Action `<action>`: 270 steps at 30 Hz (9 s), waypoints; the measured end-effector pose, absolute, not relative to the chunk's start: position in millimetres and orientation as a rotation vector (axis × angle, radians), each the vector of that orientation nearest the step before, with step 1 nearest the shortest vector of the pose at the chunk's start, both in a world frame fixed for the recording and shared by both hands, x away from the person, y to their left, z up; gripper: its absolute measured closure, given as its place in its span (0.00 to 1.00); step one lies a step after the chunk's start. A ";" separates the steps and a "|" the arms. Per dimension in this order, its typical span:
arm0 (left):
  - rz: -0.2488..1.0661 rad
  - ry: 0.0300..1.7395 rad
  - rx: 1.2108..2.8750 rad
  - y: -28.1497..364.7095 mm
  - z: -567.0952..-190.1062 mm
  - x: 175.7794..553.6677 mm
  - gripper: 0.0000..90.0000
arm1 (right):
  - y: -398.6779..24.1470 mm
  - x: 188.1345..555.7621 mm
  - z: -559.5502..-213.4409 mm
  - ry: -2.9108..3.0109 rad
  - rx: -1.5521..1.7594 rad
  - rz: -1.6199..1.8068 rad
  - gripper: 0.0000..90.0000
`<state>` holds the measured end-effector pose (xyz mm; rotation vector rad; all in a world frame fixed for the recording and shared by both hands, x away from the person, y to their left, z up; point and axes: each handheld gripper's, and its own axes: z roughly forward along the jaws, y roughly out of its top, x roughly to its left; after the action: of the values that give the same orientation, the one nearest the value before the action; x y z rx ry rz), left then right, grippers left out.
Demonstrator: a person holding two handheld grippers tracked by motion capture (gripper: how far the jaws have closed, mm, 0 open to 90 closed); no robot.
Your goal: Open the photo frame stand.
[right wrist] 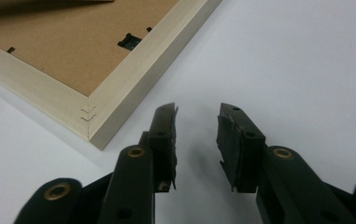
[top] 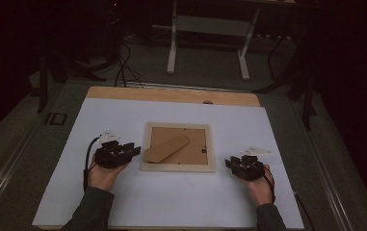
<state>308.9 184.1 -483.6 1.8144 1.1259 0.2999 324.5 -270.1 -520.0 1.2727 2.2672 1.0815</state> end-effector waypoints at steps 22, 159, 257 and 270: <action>0.100 1.046 1.939 143.7 -465.1 366.2 0.47 | -275.3 322.9 -519.2 2.240 1.309 1.116 0.68; 0.411 0.642 2.230 89.2 -487.2 343.1 0.45 | -234.3 420.1 -480.5 2.471 1.476 1.294 0.62; 0.381 0.843 2.202 84.8 -457.5 369.3 0.78 | -226.0 380.2 -446.0 2.168 1.170 1.325 0.69; 0.330 0.786 2.168 87.9 -457.1 348.7 0.84 | -224.6 364.4 -445.1 2.176 1.090 1.297 0.69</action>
<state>348.7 87.9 -457.1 2.1679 0.7863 0.3303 364.4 -224.6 -445.1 1.0901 2.1759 1.2975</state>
